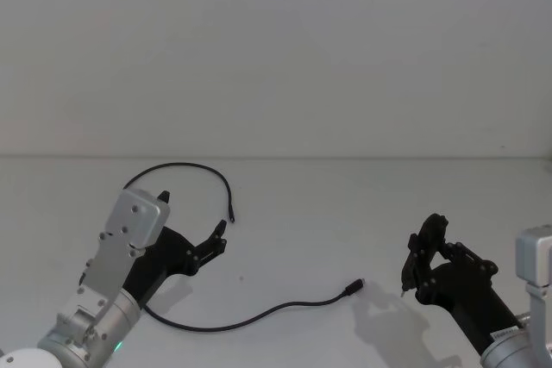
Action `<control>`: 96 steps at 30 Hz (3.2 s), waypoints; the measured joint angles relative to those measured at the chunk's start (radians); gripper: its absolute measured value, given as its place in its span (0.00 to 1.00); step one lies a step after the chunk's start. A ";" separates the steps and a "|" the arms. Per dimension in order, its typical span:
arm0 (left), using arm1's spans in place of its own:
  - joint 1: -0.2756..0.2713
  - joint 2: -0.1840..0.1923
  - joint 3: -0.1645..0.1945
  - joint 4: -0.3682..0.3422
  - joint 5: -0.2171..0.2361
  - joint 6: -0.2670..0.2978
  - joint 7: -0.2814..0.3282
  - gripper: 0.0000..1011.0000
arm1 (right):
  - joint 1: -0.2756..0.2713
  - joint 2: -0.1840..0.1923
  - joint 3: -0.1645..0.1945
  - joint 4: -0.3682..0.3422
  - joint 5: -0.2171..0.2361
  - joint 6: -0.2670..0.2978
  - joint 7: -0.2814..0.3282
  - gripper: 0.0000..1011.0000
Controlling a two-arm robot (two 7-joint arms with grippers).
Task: Pick up the data cable with the one hand.
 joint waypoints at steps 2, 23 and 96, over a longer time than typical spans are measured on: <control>0.000 0.000 0.000 0.000 0.000 0.000 0.000 0.99 | 0.000 0.000 0.000 0.000 0.000 0.000 0.000 0.26; -0.017 0.034 0.009 -0.012 -0.040 0.034 -0.120 0.99 | 0.000 0.000 0.000 0.000 0.000 0.000 0.000 0.26; -0.518 0.031 0.328 0.339 -0.096 0.429 -0.721 0.99 | 0.000 0.000 0.000 0.000 0.000 0.000 0.000 0.26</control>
